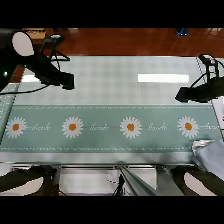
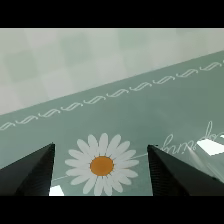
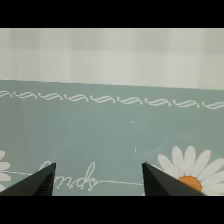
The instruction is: Fold the shirts.
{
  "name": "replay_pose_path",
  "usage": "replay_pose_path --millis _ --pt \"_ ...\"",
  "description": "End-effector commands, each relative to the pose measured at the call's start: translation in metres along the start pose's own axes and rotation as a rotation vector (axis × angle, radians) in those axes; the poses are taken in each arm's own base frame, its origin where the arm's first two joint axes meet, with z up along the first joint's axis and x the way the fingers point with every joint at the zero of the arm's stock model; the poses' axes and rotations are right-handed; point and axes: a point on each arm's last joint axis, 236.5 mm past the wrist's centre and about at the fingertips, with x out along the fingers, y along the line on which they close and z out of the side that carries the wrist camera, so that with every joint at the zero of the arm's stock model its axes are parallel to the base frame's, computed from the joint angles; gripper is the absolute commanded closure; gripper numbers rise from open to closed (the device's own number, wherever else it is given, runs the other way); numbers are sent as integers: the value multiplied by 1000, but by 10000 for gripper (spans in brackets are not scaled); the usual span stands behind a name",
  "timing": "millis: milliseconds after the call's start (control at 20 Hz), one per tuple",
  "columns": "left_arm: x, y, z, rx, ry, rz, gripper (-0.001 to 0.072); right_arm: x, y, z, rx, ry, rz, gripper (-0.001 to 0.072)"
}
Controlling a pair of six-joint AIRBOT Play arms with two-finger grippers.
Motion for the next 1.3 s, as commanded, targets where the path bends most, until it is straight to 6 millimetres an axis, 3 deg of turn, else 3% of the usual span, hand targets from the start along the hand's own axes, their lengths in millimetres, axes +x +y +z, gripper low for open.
replay_pose_path --millis 0,200,550,1250 --pt "-8 -29 -16 -5 -22 24 -8 -9 18 19 -55 -52 33 106" --pt "-4 -39 -5 -30 -118 25 -7 -13 28 24 -44 -72 73 108" --pt "-7 -33 14 -49 -194 20 -7 -13 28 25 -51 -74 72 109" --pt "-7 -33 14 -49 -196 19 -7 -13 28 25 -51 -74 72 109"
